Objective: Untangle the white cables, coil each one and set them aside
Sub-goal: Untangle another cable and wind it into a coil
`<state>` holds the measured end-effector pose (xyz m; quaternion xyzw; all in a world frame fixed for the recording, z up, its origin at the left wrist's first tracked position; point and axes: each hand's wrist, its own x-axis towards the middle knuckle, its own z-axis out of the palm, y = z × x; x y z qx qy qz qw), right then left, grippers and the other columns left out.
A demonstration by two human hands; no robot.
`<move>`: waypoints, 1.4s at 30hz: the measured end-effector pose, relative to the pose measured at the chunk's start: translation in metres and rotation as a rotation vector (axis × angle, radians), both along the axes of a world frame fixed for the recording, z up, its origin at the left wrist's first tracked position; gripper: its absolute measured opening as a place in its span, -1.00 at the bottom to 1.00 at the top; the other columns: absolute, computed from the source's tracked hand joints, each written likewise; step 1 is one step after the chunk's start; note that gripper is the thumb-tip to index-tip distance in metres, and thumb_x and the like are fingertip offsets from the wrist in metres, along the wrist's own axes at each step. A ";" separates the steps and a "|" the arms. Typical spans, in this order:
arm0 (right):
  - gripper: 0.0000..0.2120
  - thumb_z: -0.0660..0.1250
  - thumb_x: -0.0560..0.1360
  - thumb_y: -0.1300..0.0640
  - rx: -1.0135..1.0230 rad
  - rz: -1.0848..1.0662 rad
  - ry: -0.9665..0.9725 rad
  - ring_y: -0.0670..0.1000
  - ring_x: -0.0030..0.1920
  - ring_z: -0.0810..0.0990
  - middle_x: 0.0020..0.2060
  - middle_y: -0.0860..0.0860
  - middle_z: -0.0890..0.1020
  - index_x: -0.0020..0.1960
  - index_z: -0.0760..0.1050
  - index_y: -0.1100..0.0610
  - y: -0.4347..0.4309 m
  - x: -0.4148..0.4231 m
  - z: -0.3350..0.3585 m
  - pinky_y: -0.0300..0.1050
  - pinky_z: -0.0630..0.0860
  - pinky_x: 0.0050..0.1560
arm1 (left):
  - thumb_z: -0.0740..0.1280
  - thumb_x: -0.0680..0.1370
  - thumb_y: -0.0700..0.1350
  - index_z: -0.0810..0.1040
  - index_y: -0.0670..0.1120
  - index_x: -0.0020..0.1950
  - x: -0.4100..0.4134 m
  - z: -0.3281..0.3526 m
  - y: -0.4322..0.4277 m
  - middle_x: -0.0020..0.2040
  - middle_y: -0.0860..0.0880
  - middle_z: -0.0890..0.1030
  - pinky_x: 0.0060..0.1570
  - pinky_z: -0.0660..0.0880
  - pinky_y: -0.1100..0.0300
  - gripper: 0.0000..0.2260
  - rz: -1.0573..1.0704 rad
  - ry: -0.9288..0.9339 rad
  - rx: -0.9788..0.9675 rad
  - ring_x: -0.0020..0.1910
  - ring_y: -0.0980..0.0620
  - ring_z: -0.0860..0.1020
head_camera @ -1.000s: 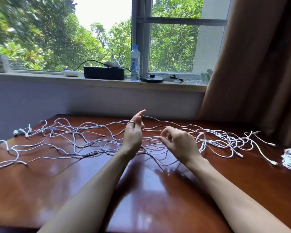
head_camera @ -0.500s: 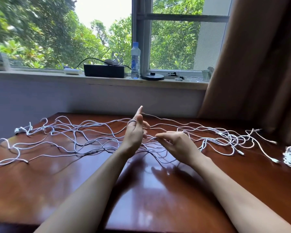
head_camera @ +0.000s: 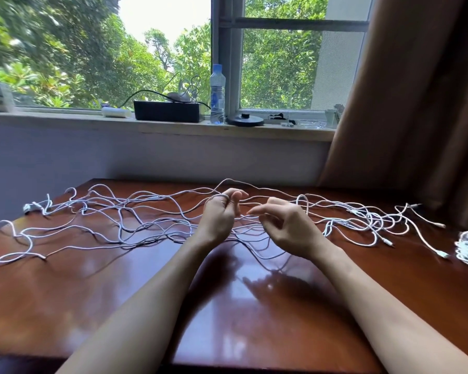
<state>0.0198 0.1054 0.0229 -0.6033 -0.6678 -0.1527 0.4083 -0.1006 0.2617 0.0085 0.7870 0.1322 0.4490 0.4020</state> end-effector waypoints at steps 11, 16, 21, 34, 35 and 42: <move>-0.49 0.27 0.44 -0.42 0.242 -0.504 -0.155 0.00 -0.39 0.57 -0.46 -0.13 0.47 -0.29 0.55 0.02 -0.011 0.006 0.009 -0.12 0.39 -0.28 | -0.02 0.55 0.40 0.67 0.04 -0.05 -0.013 0.008 -0.005 -0.44 0.12 0.53 -0.08 0.51 0.06 -0.40 0.046 0.236 0.225 -0.29 0.09 0.55; -0.50 0.25 0.48 -0.39 0.231 -0.487 -0.144 0.08 -0.41 0.57 -0.37 -0.05 0.45 -0.30 0.51 0.03 -0.010 0.008 0.009 -0.09 0.43 -0.37 | 0.11 0.50 0.40 0.59 0.02 -0.12 -0.011 0.002 -0.005 -0.30 0.02 0.64 -0.11 0.55 0.02 -0.50 0.097 0.378 0.366 -0.21 0.03 0.61; -0.60 0.25 0.53 -0.35 0.194 -0.405 -0.132 0.03 -0.33 0.62 -0.24 -0.07 0.49 -0.14 0.57 -0.04 -0.009 0.011 0.009 -0.06 0.52 -0.33 | 0.07 0.58 0.23 0.61 0.00 -0.39 -0.010 0.005 -0.004 -0.54 0.07 0.45 -0.15 0.46 0.04 -0.47 0.031 0.304 0.201 -0.40 0.07 0.46; -0.85 0.37 0.53 -0.02 -0.062 -0.407 -0.026 -0.07 -0.22 0.44 -0.37 -0.17 0.48 -0.18 0.48 -0.02 -0.007 0.020 0.003 -0.10 0.39 -0.16 | -0.03 0.62 -0.01 0.42 -0.17 -0.61 -0.012 0.021 -0.011 -0.57 0.03 0.20 -0.49 -0.07 0.25 -0.37 -0.349 -0.025 -0.683 -0.61 0.07 0.05; -0.87 0.37 0.54 -0.04 -0.077 -0.418 -0.015 -0.06 -0.23 0.47 -0.35 -0.15 0.52 -0.13 0.50 -0.02 -0.008 0.022 0.003 -0.11 0.36 -0.17 | -0.01 0.60 -0.01 0.42 -0.17 -0.60 -0.012 0.022 -0.010 -0.61 0.04 0.16 -0.48 -0.07 0.27 -0.40 -0.380 -0.051 -0.738 -0.60 0.08 0.05; -0.80 0.41 0.54 -0.14 -0.099 -0.372 0.092 -0.05 -0.30 0.58 -0.33 -0.11 0.59 -0.04 0.46 -0.05 -0.010 0.024 0.004 -0.08 0.47 -0.21 | 0.08 0.43 -0.03 0.40 -0.22 -0.54 -0.020 0.027 -0.010 -0.59 0.00 0.17 -0.44 -0.04 0.29 -0.60 -0.645 -0.296 -0.985 -0.59 0.10 0.12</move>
